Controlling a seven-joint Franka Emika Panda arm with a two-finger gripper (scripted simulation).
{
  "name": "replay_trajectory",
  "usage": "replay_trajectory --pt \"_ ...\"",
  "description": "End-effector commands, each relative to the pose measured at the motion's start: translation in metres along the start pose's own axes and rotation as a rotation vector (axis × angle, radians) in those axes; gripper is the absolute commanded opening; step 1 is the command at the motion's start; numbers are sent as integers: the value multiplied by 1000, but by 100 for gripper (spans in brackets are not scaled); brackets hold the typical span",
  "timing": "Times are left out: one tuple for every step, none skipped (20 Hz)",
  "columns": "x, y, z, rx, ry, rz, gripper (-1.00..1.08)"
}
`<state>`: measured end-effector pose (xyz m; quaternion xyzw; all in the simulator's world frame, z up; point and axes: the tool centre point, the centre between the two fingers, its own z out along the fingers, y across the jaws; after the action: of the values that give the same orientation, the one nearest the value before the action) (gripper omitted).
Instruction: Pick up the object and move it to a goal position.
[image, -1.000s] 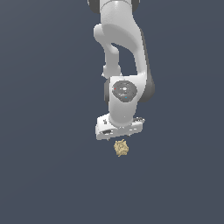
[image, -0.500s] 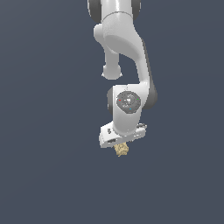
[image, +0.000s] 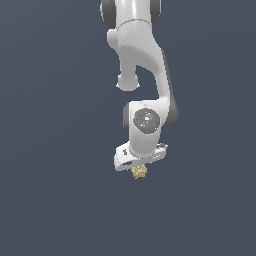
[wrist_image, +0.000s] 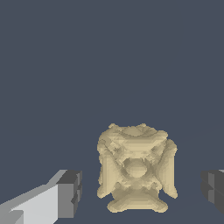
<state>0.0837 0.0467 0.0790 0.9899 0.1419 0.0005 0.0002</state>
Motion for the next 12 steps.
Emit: replay_trajectory --pt "-1 0 13 0 -1 -1 100" --pt "-1 0 20 0 -1 -1 100" --pt "-1 -1 25 0 -1 -1 100" --pt "-1 0 30 0 -1 -1 100" --pt "-1 0 33 0 -1 -1 100" --pt "-1 -1 36 1 -1 -2 100" --pt "-1 -1 38 1 -1 -2 100" --pt "0 -1 39 1 -1 -2 100" --pt "0 0 39 1 -1 -2 100" --pt "0 0 38 1 -1 -2 100" --pt "1 0 38 1 -1 -2 100" --pt "1 0 38 1 -1 -2 -100"
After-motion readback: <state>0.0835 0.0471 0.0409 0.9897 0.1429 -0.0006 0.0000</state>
